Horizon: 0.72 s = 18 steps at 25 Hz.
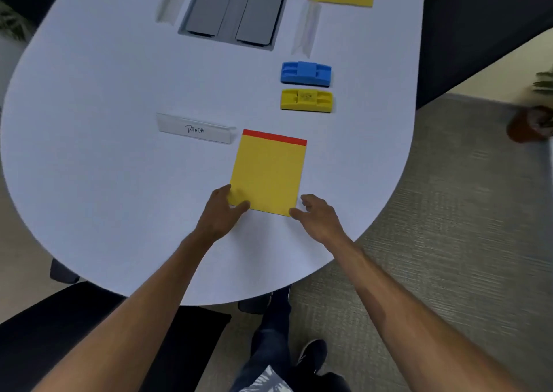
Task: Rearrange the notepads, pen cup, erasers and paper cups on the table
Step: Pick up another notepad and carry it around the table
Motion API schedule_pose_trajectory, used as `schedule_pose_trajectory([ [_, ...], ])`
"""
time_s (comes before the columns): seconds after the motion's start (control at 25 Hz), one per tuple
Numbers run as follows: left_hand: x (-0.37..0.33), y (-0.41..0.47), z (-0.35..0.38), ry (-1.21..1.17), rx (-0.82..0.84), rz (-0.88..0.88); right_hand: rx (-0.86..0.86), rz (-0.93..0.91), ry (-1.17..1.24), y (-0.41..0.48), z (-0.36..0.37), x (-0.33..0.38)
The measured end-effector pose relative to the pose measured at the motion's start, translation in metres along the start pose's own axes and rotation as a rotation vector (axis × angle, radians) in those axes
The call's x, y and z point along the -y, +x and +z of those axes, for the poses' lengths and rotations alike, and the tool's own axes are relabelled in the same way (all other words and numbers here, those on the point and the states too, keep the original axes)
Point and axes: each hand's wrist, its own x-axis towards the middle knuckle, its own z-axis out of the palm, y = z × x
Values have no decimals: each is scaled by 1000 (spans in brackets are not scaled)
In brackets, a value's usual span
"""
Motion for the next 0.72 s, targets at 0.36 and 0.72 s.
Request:
schedule_pose_trajectory([
  [0.36,-10,30,13,-58,-80,-136,-148,164,245,34,17,18],
  [0.72,-4,52,-2,-353,-44,-313,-163,409,706,55,14,20],
])
